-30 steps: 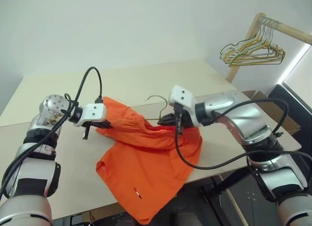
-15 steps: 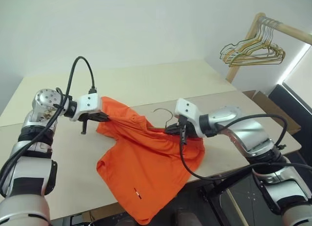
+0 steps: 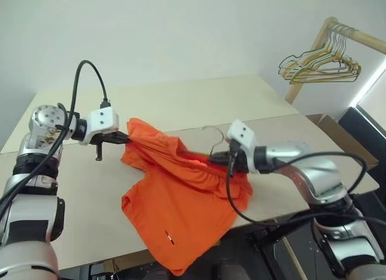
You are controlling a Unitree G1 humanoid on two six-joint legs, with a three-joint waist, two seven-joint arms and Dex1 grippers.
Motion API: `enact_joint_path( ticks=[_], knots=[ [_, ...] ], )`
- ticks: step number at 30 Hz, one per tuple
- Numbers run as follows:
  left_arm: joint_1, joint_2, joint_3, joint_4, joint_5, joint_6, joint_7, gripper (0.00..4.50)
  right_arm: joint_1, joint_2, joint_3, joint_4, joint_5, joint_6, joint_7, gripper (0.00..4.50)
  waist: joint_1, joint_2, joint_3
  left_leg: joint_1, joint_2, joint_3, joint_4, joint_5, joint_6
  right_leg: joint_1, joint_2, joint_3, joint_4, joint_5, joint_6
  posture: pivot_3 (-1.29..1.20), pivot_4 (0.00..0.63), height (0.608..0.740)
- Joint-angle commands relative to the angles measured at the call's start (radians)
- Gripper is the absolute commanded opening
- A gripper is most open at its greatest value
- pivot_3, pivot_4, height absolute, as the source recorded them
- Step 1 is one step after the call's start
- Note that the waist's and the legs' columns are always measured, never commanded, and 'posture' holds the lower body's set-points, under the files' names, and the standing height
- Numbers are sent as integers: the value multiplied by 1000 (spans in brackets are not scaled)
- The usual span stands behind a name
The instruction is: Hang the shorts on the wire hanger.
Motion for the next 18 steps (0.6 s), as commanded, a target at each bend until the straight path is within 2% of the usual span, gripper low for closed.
enact_joint_path(
  ticks=[1,4,9,18],
  knots=[
    [-5,20,31,-36,-24,12,13,19,24,8,-26,-26,-6,-63,-23,0,-1,0,0,0,0,0,0,0,0,0,0,0,0,0,0,-39,0,740],
    [-3,23,34,-42,-24,18,16,19,43,49,-46,-12,2,-76,-59,0,-2,0,0,2,0,0,0,0,0,1,0,0,0,0,0,-33,0,740],
    [3,31,37,-57,-26,25,14,19,63,-37,78,0,-132,-162,-43,0,-3,0,0,2,0,0,0,0,0,1,0,1,0,0,0,-31,0,740],
    [46,34,39,-105,-45,41,3,19,-31,-80,78,34,-169,-158,-24,0,1,0,0,2,0,0,0,0,0,1,0,1,0,0,0,-28,0,740]
  ],
)
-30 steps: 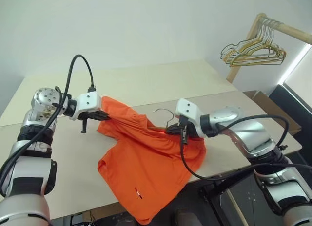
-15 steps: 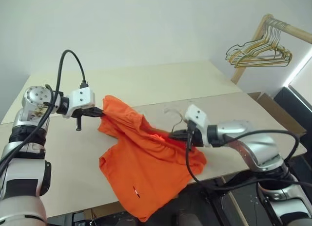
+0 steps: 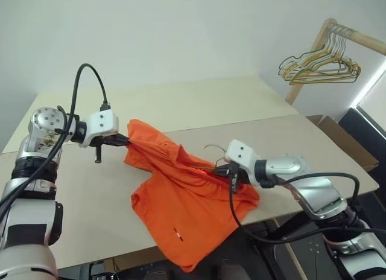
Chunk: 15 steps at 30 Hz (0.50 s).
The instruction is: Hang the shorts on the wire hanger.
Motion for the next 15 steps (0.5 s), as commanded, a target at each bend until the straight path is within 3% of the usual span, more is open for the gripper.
enact_joint_path(
  ticks=[1,7,15],
  knots=[
    [16,22,33,-56,-34,16,-2,19,-77,-6,-30,1,-8,34,3,0,0,0,0,0,0,0,0,0,0,0,0,0,0,0,0,-28,0,740],
    [99,7,17,-148,-47,16,-7,19,-203,-8,-86,-13,76,109,61,0,-2,0,0,-1,1,0,0,0,0,-1,0,0,1,0,0,-33,0,740],
    [86,-18,7,-135,-25,2,27,19,-323,-40,-96,21,148,156,168,0,11,0,0,-1,0,0,0,0,0,0,0,0,0,0,0,-46,0,740]
  ],
)
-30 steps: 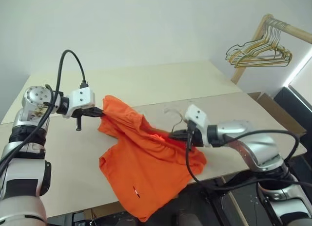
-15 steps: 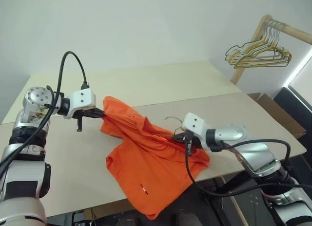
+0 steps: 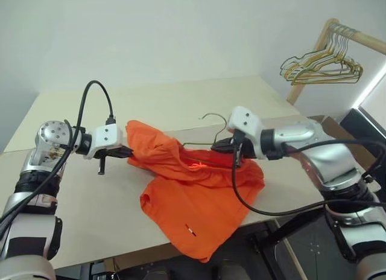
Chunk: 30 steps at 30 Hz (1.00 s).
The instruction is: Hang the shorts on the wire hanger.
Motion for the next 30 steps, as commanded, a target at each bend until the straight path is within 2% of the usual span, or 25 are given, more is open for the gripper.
enact_joint_path(
  ticks=[1,7,10,17,21,26,30],
  knots=[
    [-35,-4,7,-6,0,-18,22,19,-73,-19,-44,12,46,22,55,0,1,0,0,0,0,0,0,0,0,0,0,0,0,0,0,-46,0,740],
    [-50,-5,11,17,1,-36,39,19,-146,-48,-41,71,62,7,120,0,1,0,0,0,0,0,0,0,0,0,0,0,0,0,0,-42,0,740],
    [-60,2,23,23,-10,-17,41,573,-176,-65,-36,104,54,-12,153,0,2,0,0,0,0,0,0,0,0,0,0,0,0,0,0,-38,0,740],
    [-86,19,56,11,-53,29,19,2778,-219,-91,-6,174,23,-48,215,0,2,0,0,-1,0,0,0,0,0,-1,0,0,0,0,0,-28,0,740],
    [-82,8,96,-143,-183,125,-58,4144,-231,-91,11,191,0,-59,234,0,3,0,0,-1,0,0,0,0,0,-1,0,0,0,0,0,-26,0,740],
    [-79,-61,51,-292,-243,204,-103,4144,-253,-73,25,210,-22,-77,246,0,6,0,0,-2,-1,0,0,0,0,-2,-1,0,0,0,0,-30,0,740],
    [-109,-121,-23,-272,-160,152,-81,4144,-282,-62,34,229,-36,-83,258,0,3,0,0,-1,-1,0,0,0,0,-1,-1,0,0,0,0,-41,0,740]
  ],
)
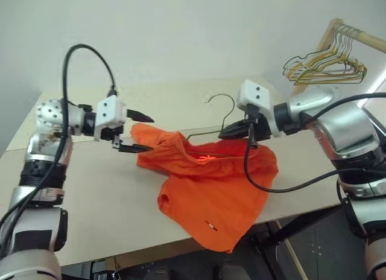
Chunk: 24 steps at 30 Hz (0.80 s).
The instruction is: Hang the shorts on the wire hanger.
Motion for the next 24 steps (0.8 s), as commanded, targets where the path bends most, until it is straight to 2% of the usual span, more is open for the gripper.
enact_joint_path(
  ticks=[1,5,8,15,24],
  knots=[
    [-62,-36,-60,40,84,-75,30,4144,-59,3,-22,15,-12,-29,14,0,-1,0,0,0,0,0,0,0,0,0,0,0,0,0,0,-44,0,740],
    [-127,-91,-99,154,159,-153,88,4144,-113,3,-44,45,-3,-23,37,0,-5,0,0,0,-1,1,0,0,0,0,0,0,0,0,0,-65,0,740],
    [-177,-133,-93,211,164,-154,120,4144,-128,0,-47,52,-6,-26,42,0,-7,0,0,0,-1,1,0,0,0,0,0,0,-1,0,0,-73,0,740],
    [-218,-162,-93,258,155,-189,86,4144,-115,4,-37,35,-13,-28,41,0,-26,0,0,-1,-1,0,0,0,0,-1,-1,0,-1,0,0,-80,0,740],
    [-253,-185,-109,273,151,-251,-3,4144,-114,16,6,55,-56,-49,51,0,-26,0,0,-1,-1,0,0,0,0,-1,-1,0,0,0,0,-66,0,740]
  ],
)
